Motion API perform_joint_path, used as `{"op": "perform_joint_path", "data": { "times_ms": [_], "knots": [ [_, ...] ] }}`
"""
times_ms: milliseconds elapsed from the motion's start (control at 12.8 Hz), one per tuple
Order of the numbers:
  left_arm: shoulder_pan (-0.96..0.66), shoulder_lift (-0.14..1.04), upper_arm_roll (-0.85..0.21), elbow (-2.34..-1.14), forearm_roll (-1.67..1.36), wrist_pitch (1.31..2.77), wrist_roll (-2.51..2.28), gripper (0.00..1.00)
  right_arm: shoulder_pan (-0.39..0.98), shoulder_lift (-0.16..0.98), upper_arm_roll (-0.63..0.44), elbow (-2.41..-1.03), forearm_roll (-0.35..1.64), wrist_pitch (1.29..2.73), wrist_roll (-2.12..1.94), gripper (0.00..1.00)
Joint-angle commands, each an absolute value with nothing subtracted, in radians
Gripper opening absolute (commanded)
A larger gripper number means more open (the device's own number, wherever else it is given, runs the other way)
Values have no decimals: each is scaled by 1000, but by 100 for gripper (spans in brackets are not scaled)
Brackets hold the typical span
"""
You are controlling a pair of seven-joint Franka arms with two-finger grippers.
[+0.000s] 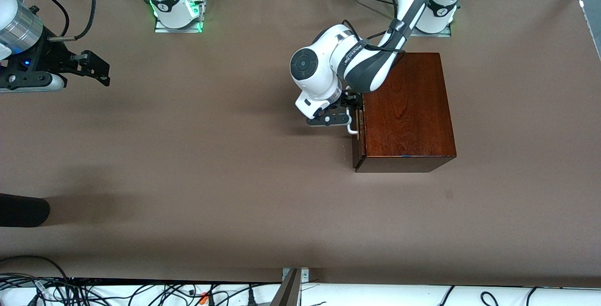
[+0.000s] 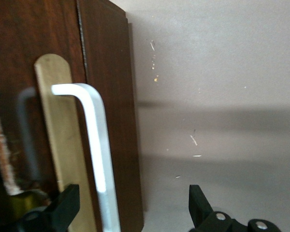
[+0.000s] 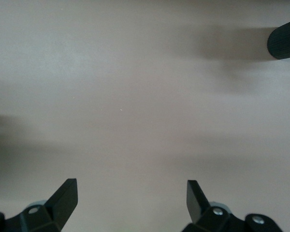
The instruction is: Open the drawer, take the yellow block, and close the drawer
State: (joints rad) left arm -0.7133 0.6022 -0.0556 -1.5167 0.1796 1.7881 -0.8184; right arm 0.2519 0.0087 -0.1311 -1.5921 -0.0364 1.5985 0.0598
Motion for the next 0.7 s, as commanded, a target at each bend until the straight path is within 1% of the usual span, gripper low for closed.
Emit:
{"op": "perform_joint_path", "data": {
  "times_ms": [0,626],
  "knots": [
    [-741,609,-49,-1525,202,1807,-856,100,245,12,-124,-1577,-37,1594,66,100],
    [-735,626,-48,-1526,202,1822,-857,100,245,12,-124,-1577,-37,1594,66,100]
  ]
}}
